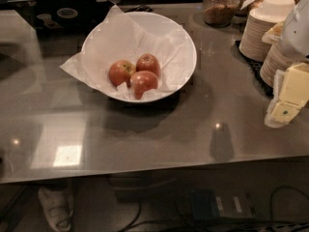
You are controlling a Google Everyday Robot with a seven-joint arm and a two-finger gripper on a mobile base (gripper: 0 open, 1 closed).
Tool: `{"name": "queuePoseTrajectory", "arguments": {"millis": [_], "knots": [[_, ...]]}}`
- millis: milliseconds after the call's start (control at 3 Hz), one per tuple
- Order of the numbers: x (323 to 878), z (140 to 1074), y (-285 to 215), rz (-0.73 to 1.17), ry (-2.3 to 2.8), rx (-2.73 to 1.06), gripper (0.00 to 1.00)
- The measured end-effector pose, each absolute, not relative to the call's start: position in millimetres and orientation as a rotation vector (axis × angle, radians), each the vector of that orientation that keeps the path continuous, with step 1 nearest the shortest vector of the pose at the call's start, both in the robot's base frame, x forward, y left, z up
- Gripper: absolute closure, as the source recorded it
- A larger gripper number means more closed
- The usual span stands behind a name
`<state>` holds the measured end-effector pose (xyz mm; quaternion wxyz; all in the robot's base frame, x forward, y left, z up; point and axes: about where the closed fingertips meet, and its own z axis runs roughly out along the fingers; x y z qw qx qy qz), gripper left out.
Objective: Pick apple from white bowl
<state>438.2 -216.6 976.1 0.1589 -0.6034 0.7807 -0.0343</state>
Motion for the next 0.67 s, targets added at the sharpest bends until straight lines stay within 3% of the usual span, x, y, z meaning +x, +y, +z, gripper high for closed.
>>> {"name": "queuePoseTrajectory", "arguments": {"millis": [667], "knots": [[460.1,984.7,-192.5,-0.112,2.112,-1.756,0.0]]}}
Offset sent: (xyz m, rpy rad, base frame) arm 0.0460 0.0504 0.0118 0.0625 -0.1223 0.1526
